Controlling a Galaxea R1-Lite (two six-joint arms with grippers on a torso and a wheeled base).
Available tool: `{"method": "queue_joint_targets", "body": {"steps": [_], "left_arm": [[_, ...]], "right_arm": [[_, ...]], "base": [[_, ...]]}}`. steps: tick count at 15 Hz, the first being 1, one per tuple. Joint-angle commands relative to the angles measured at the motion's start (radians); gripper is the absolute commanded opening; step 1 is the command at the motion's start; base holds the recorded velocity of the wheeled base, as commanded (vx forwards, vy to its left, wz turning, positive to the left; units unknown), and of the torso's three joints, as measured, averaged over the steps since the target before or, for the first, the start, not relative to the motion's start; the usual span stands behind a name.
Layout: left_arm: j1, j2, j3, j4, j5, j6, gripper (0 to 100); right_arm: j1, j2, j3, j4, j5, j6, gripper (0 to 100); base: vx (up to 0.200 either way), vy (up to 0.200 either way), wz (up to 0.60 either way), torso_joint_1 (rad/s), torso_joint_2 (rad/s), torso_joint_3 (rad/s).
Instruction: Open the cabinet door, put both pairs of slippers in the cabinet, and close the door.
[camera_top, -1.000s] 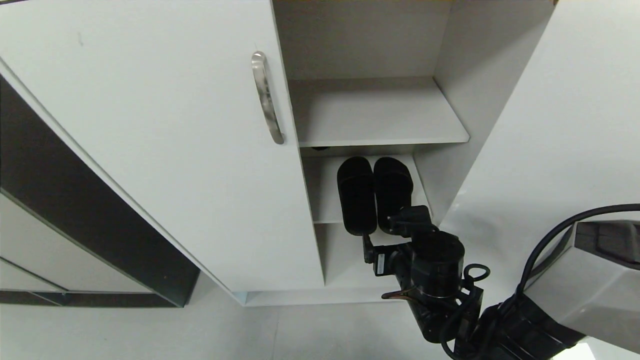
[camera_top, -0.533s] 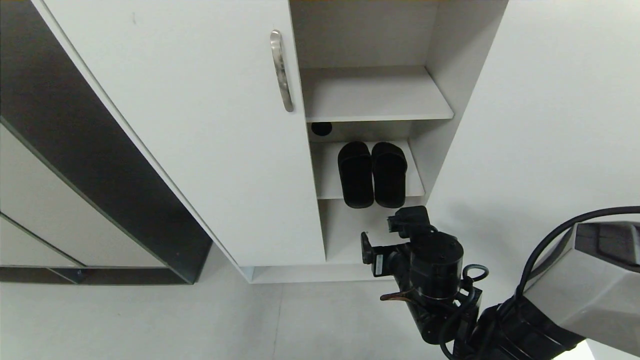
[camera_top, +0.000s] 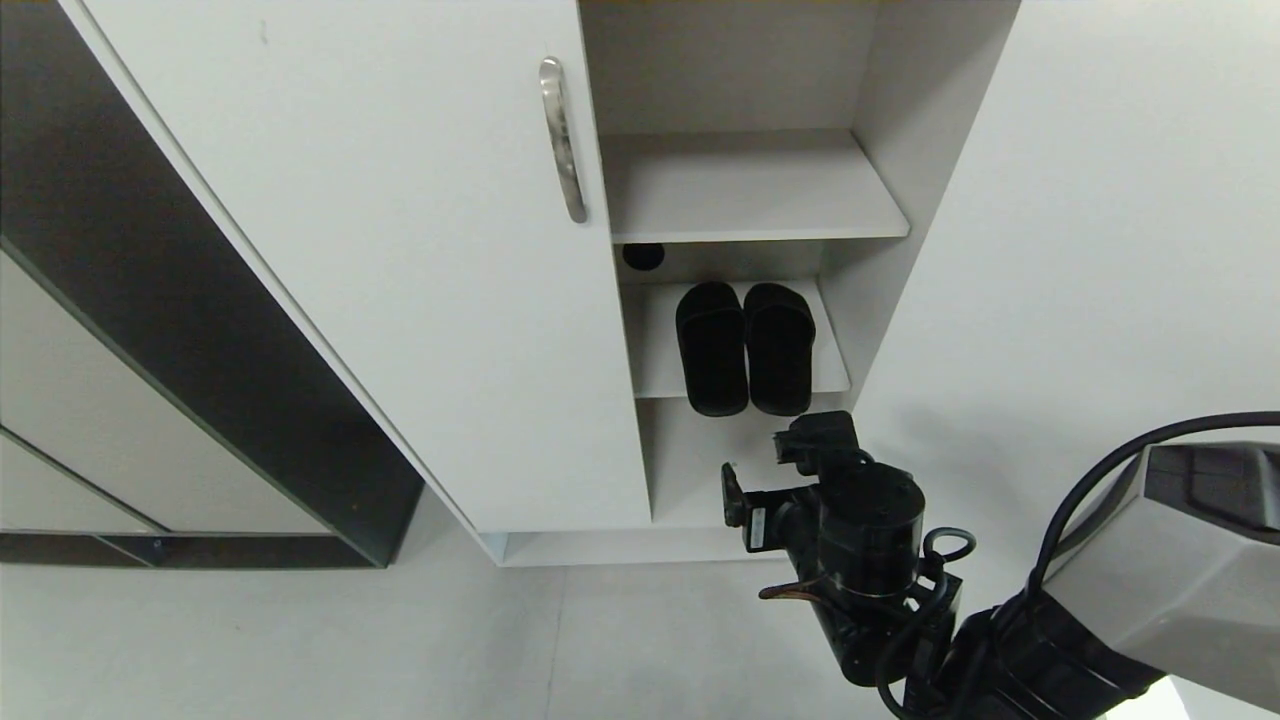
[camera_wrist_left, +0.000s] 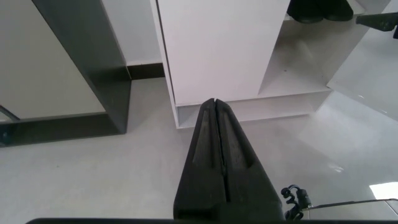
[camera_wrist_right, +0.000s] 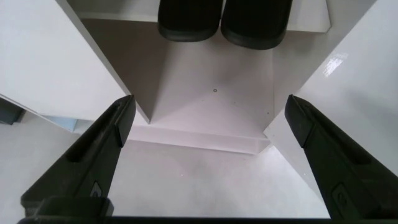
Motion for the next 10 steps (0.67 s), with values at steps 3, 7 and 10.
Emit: {"method": "queue_joint_targets", "body": {"steps": [3,7,10], "left_arm": [[0.000,0.001,0.000,0.000,0.000,-0.001,0],[0.000,0.001,0.000,0.000,0.000,-0.001,0],[0.000,0.001,0.000,0.000,0.000,-0.001,0]], "right_arm": [[0.001,0.004,0.000,-0.009,-0.002,0.000,100],[0.001,0.015,0.004,-0.011,0.000,0.001,100],[0.001,0.015,0.001,-0.009,0.000,0.000,100]], "base": [[0.000,0.000,0.00,0.000,0.00,0.000],[0.000,0.000,0.00,0.000,0.00,0.070],[0.000,0.000,0.00,0.002,0.00,0.183]]}}
